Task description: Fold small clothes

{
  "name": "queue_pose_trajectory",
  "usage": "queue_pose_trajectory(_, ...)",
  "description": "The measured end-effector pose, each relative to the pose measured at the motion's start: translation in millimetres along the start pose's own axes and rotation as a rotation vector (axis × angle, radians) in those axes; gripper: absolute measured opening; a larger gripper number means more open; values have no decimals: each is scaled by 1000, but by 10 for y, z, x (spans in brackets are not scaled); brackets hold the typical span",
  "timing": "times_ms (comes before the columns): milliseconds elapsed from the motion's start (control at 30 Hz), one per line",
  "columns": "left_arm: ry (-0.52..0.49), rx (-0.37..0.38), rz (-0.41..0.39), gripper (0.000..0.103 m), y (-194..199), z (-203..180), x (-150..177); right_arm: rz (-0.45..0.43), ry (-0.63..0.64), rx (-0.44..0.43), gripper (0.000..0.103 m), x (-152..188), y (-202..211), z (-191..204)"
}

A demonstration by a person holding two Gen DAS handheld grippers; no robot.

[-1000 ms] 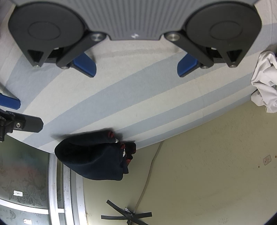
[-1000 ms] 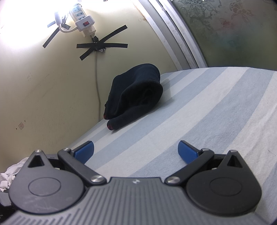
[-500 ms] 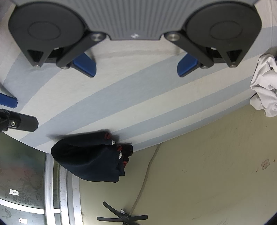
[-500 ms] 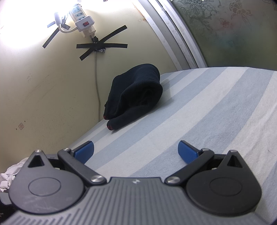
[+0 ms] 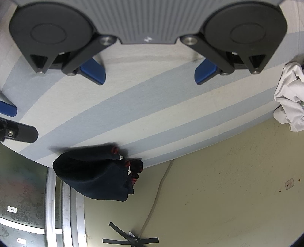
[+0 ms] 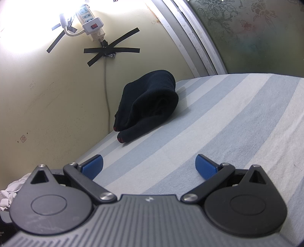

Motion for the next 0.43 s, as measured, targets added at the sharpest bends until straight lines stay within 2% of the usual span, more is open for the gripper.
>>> queue_pose_trajectory(200, -1, 0, -1, 103, -1, -4, -2, -1, 1, 0, 103, 1, 1, 1)
queue_pose_trajectory(433, -33, 35, -26, 103, 28, -88, -33, -4, 21, -5, 103, -17, 21, 17)
Point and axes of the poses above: each gripper's, at about its wrist camera, not at the fingertips, and y roughly against the way its jaws point, z to its left, x to its underside, the point moved 7 cm from there along -y, roughly the way its jaws point, and after that the axes turned 13 degrees about -y, right-handed, at the moved point
